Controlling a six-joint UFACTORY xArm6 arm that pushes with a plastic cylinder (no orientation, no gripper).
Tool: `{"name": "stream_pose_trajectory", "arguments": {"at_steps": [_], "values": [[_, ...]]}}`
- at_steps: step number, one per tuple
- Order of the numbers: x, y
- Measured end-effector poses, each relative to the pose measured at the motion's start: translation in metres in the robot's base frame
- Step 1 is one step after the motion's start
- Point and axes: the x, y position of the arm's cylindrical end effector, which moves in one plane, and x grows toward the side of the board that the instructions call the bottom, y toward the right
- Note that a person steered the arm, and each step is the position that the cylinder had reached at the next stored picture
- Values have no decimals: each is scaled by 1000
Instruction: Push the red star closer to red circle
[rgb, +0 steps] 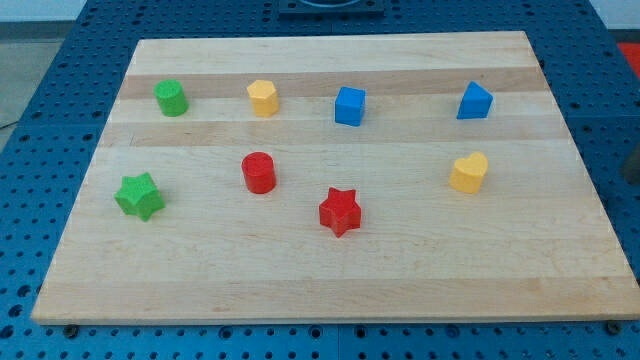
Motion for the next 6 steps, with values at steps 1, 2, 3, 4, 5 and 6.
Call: {"name": "stream_pose_trajectory", "arguments": {"at_steps": [1,2,3,4,5,6], "values": [[91,-26],[123,-113],[98,-210],[53,-290],[28,-369],[18,-391]]}}
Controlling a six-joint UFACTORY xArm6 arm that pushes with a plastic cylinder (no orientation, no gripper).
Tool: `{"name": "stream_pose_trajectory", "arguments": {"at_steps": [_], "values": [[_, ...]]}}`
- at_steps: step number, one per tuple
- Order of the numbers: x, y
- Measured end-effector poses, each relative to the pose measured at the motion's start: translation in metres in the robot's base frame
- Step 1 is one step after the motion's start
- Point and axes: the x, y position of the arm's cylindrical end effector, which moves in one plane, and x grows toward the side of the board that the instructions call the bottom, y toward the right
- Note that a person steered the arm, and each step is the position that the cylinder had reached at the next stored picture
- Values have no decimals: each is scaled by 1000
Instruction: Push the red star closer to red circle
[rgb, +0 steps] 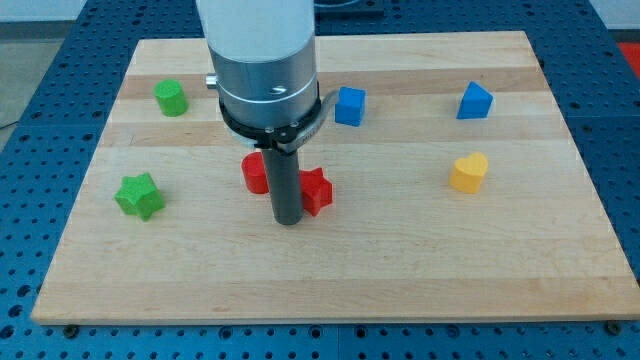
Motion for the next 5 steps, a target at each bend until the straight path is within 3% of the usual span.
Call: {"name": "stream_pose_trajectory", "arguments": {"at_steps": [1,3,4,5], "values": [[0,42],[-6,65],[-46,67],[-68,32]]}}
